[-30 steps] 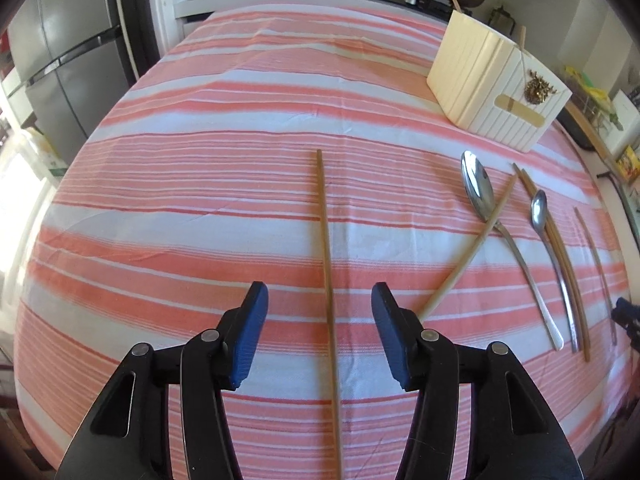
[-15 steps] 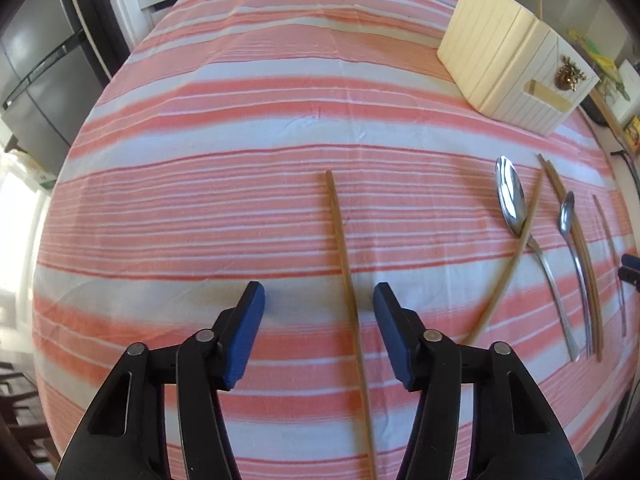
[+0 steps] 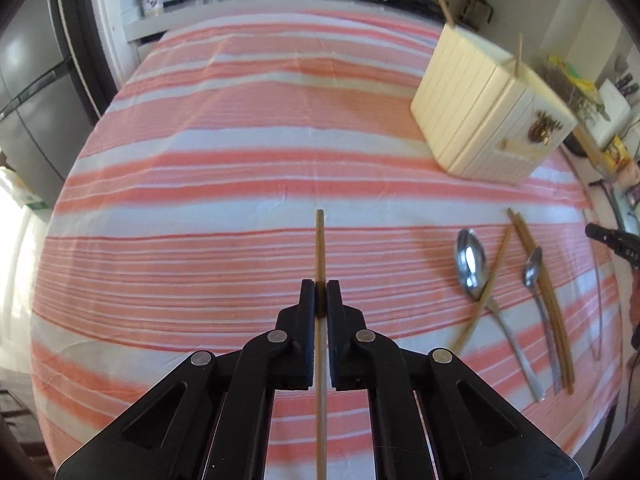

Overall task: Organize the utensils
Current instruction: 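Grasp a chopstick with the left tool while the right tool grasps another, then raise both chopsticks over the white holder and release them inside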

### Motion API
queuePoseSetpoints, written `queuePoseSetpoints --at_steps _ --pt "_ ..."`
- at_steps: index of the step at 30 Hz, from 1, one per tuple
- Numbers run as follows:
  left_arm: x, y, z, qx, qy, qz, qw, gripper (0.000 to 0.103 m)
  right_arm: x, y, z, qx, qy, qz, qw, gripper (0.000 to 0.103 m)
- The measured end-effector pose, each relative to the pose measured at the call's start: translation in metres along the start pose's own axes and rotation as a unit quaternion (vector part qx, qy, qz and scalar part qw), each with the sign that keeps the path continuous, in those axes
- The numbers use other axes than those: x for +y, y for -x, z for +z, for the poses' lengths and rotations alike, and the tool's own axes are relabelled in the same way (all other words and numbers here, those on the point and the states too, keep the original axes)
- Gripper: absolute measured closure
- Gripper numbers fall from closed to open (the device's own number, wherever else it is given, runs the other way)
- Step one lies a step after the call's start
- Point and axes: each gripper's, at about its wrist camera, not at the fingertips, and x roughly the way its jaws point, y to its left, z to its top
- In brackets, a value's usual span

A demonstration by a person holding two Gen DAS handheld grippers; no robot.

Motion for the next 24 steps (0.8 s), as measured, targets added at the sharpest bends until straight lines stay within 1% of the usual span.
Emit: queuePoseSetpoints --at_steps 2,5,7,9,11,15,18,20,24 --pt "0.000 0.026 0.002 -0.032 0.005 -0.016 0.9993 0.100 0.005 0.031 -0.003 -0.044 -0.004 0.011 0.999 0.097" --pt "-0.004 0.066 0.005 -0.076 0.002 -0.038 0.9964 0.100 0.012 0.080 -0.010 -0.101 -0.005 0.033 0.994 0.097" --pt "-0.008 0.092 0.002 -0.102 -0.003 -0.051 0.9935 0.100 0.014 0.109 -0.016 -0.131 -0.001 0.042 0.991 0.097" --pt "-0.012 0.111 0.003 -0.123 -0.005 -0.062 0.9905 0.100 0.019 0.134 -0.023 -0.156 0.006 0.045 0.987 0.097" --pt "-0.014 0.129 -0.002 -0.142 -0.004 -0.073 0.9872 0.100 0.019 0.151 -0.025 -0.174 0.010 0.050 0.983 0.097" --pt "-0.014 0.149 -0.002 -0.160 0.003 -0.099 0.9821 0.100 0.025 0.177 -0.031 -0.206 0.018 0.059 0.977 0.097" --pt "-0.016 0.154 0.002 -0.169 0.004 -0.098 0.9808 0.100 0.028 0.195 -0.032 -0.232 0.019 0.065 0.970 0.097" --pt "-0.018 0.158 0.002 -0.174 0.007 -0.103 0.9793 0.100 0.028 0.204 -0.029 -0.245 0.017 0.070 0.967 0.097" --pt "-0.022 0.167 0.009 -0.186 0.007 -0.109 0.9764 0.100 0.026 0.210 -0.017 -0.266 0.014 0.071 0.961 0.097"
